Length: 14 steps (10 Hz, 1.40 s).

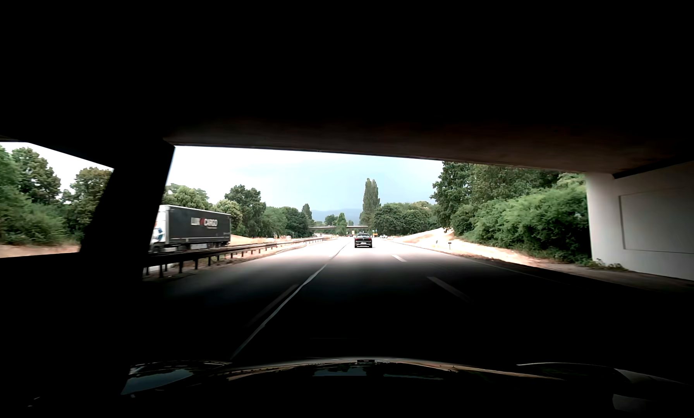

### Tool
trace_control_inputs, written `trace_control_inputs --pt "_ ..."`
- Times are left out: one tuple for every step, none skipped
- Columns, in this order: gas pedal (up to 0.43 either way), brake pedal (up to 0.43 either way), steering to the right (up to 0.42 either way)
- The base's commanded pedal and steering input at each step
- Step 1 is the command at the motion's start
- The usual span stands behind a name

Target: Follow the waypoints while adhering to traffic rules and regulations

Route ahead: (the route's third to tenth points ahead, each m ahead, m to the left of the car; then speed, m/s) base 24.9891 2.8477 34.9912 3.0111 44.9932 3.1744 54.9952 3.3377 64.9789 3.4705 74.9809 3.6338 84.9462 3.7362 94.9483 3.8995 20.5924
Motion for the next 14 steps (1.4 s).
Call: trace_control_inputs --pt "0.177 0.000 -0.001" --pt "0.177 0.000 -0.001" --pt "0.177 0.000 -0.001" --pt "0.177 0.000 -0.001" --pt "0.177 0.000 -0.001" --pt "0.177 0.000 -0.001" --pt "0.177 0.000 -0.001" --pt "0.177 0.000 -0.001" --pt "0.177 0.000 -0.001" --pt "0.177 0.000 -0.001" --pt "0.177 0.000 -0.001" --pt "0.177 0.000 -0.001" --pt "0.177 0.000 -0.001" --pt "0.177 0.000 -0.001"
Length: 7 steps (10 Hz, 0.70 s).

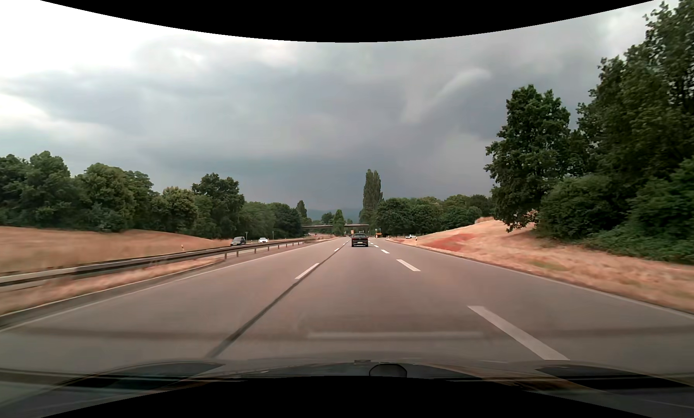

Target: Follow the waypoints while adhering to traffic rules and regulations

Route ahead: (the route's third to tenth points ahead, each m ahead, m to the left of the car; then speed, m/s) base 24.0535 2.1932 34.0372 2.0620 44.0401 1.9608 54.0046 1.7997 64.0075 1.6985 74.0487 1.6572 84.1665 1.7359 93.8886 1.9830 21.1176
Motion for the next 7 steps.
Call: trace_control_inputs --pt "0.177 0.000 -0.001" --pt "0.177 0.000 -0.001" --pt "0.177 0.000 -0.001" --pt "0.177 0.000 -0.001" --pt "0.177 0.000 -0.001" --pt "0.177 0.000 -0.001" --pt "0.177 0.000 -0.001"
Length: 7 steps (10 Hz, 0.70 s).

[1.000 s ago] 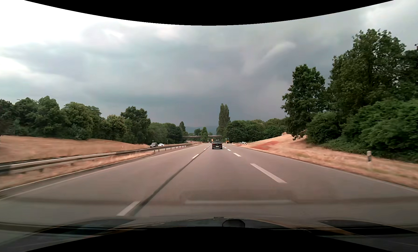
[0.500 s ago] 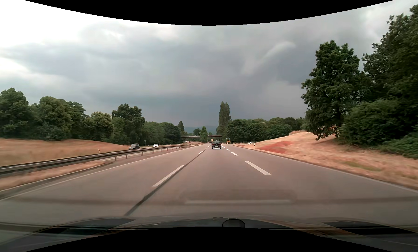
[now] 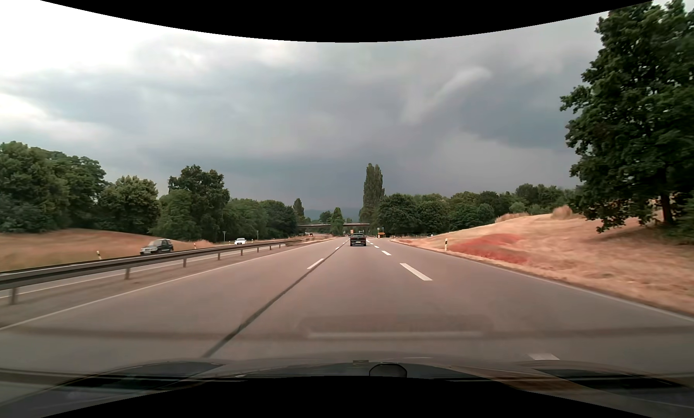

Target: Follow the waypoints while adhering to traffic rules and regulations

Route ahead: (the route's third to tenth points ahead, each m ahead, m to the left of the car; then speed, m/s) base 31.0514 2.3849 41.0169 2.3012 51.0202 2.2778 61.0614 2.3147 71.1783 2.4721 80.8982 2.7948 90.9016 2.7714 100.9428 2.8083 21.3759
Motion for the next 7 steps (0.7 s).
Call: trace_control_inputs --pt "0.177 0.000 -0.001" --pt "0.177 0.000 -0.001" --pt "0.177 0.000 -0.001" --pt "0.177 0.000 -0.001" --pt "0.177 0.000 -0.001" --pt "0.177 0.000 -0.001" --pt "0.177 0.000 -0.001"
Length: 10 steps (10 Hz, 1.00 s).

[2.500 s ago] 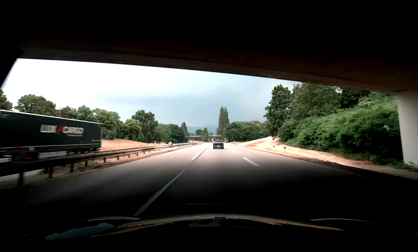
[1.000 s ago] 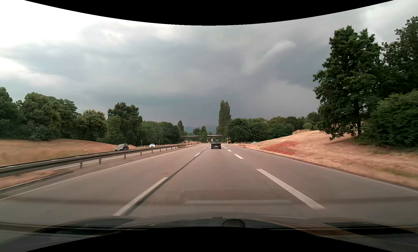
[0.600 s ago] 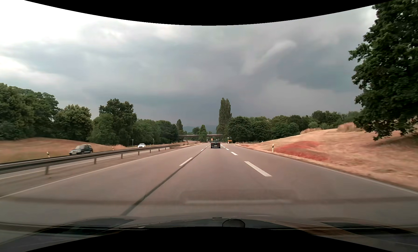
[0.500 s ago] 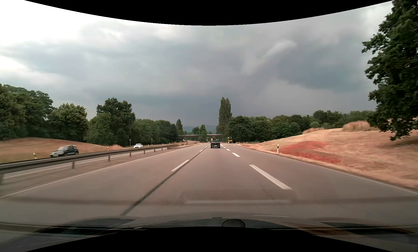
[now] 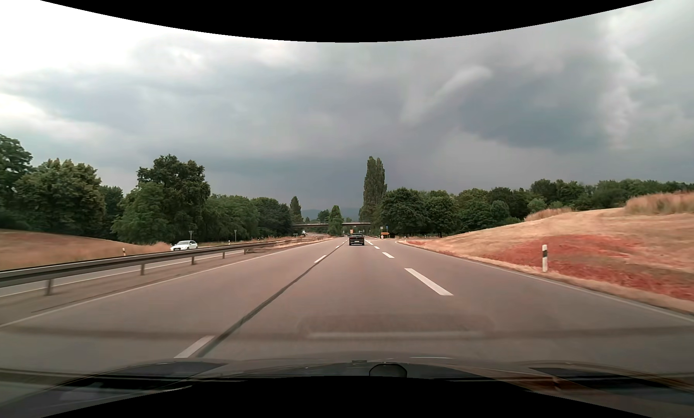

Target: Follow the waypoints while adhering to traffic rules and regulations

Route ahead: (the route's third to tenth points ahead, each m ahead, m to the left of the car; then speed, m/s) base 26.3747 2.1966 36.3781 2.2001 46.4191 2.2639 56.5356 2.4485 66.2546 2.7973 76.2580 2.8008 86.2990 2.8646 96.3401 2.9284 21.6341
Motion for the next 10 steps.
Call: trace_control_inputs --pt "0.177 0.000 -0.001" --pt "0.177 0.000 -0.001" --pt "0.177 0.000 -0.001" --pt "0.177 0.000 -0.001" --pt "0.177 0.000 -0.001" --pt "0.177 0.000 -0.003" --pt "0.177 0.000 -0.003" --pt "0.189 0.000 -0.003" --pt "0.189 0.000 -0.003" --pt "0.189 0.000 -0.003"
